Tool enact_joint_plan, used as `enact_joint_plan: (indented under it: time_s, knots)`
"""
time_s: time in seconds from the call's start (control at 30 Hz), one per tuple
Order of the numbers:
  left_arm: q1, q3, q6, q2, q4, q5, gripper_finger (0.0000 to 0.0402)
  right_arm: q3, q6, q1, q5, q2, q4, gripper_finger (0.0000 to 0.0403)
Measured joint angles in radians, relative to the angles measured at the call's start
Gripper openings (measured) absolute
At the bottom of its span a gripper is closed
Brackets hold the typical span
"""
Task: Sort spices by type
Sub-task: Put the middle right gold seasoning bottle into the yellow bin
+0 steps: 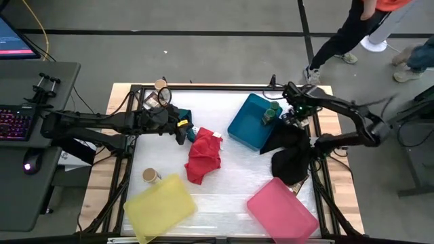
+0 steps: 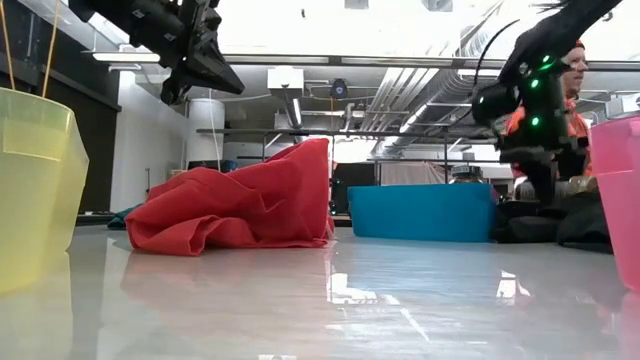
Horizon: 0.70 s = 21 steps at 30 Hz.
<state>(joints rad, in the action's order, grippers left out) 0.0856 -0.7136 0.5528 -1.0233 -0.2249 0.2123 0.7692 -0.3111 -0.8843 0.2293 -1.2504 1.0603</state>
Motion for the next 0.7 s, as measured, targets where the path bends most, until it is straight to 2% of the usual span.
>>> enact_joint_plan:
  time_s: [0.1, 0.23, 0.33, 0.43, 0.53, 0.7]
  knots:
    - [0.0, 0.0, -0.082, 0.0, 0.048, 0.0, 0.0001, 0.0, -0.074, 0.009, -0.054, 0.108, -0.007, 0.0276]
    - [-0.005, 0.0, -0.288, 0.0, 0.174, -0.004, 0.002, 0.0, -0.217, 0.039, -0.166, 0.257, -0.07, 0.0276]
    - [-0.012, -0.025, -0.418, -0.001, 0.203, -0.011, 0.0058, 0.0, -0.37, 0.086, -0.253, 0.357, -0.182, 0.0276]
    - [-0.031, -0.081, -0.538, -0.014, 0.201, -0.011, 0.0115, 0.0, -0.535, 0.172, -0.302, 0.426, -0.377, 0.0276]
    - [-0.063, -0.16, -0.685, -0.044, 0.204, -0.012, 0.0181, 0.0, -0.669, 0.279, -0.264, 0.442, -0.641, 0.0276]
    - [-0.115, -0.308, -0.992, -0.13, 0.202, 0.008, 0.0278, 0.002, -0.777, 0.46, -0.097, 0.37, -1.069, 0.0276]
